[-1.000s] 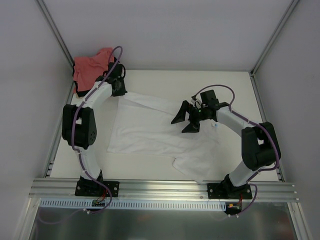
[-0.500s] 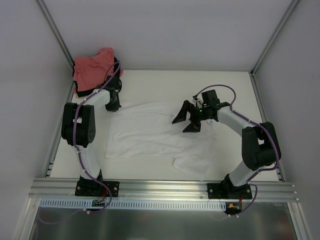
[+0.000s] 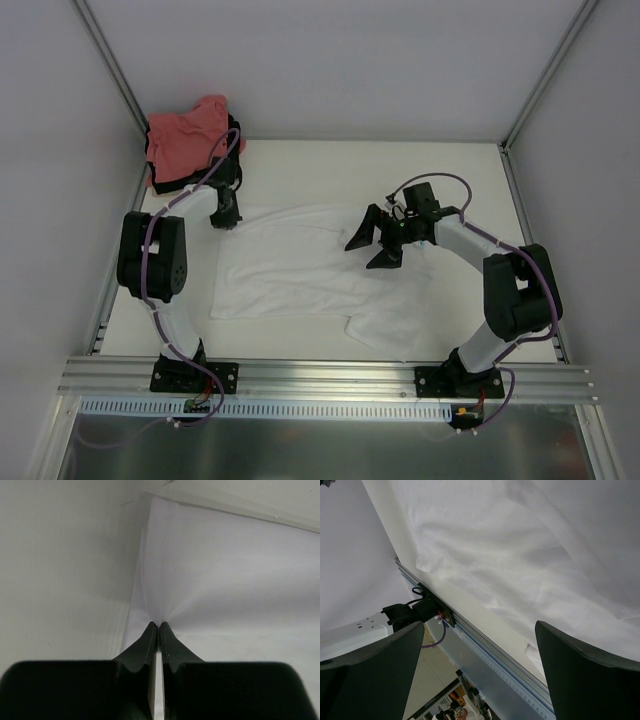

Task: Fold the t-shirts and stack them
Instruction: Fold the flattened tshirt in 1/3 of the way

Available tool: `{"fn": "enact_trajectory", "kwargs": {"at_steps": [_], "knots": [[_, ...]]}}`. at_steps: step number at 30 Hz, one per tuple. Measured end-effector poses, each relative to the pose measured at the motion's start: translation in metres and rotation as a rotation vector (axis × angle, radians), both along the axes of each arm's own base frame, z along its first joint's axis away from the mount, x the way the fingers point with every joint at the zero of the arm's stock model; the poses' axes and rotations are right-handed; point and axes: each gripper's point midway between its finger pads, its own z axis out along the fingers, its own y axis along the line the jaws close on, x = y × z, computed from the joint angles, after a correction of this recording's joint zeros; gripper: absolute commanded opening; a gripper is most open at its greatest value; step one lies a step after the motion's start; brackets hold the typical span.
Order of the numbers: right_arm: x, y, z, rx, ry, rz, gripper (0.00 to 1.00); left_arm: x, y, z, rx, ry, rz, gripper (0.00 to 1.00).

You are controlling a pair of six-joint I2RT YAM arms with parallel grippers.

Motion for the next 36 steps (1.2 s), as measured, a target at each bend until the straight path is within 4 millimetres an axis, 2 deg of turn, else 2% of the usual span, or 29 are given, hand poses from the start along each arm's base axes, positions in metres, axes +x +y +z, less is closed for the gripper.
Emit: {"fn": "enact_trajectory", "kwargs": {"at_steps": [3, 6, 13, 17, 22, 25, 29, 33, 36], "knots": [[-0.001, 0.000, 0.000, -0.001, 0.003, 0.000, 0.99, 0.000, -0.003, 0.003, -0.015, 0.003, -0.006, 0.00], [-0.001, 0.000, 0.000, 0.000, 0.002, 0.000, 1.00, 0.005, -0.005, 0.015, -0.024, -0.013, -0.010, 0.00], [-0.005, -0.002, -0.003, -0.001, 0.006, -0.001, 0.99, 0.022, -0.007, 0.067, -0.039, -0.124, -0.013, 0.00], [-0.008, -0.003, -0.008, -0.007, 0.011, -0.002, 1.00, 0.024, -0.008, 0.083, -0.044, -0.159, -0.015, 0.00], [-0.004, -0.004, -0.012, -0.022, 0.012, -0.009, 1.00, 0.020, -0.011, 0.083, -0.059, -0.149, -0.025, 0.00], [0.014, 0.000, -0.010, -0.038, 0.006, -0.009, 0.99, 0.015, -0.011, 0.079, -0.065, -0.140, -0.028, 0.00], [0.038, 0.007, 0.002, -0.033, -0.044, -0.006, 0.99, 0.005, -0.013, 0.072, -0.078, -0.119, -0.036, 0.00], [0.040, 0.008, 0.004, -0.031, -0.050, -0.006, 1.00, -0.007, -0.012, 0.063, -0.081, -0.100, -0.038, 0.00], [0.038, 0.007, -0.001, -0.033, -0.042, -0.006, 0.99, -0.019, -0.011, 0.048, -0.078, -0.070, -0.036, 0.00]]}}
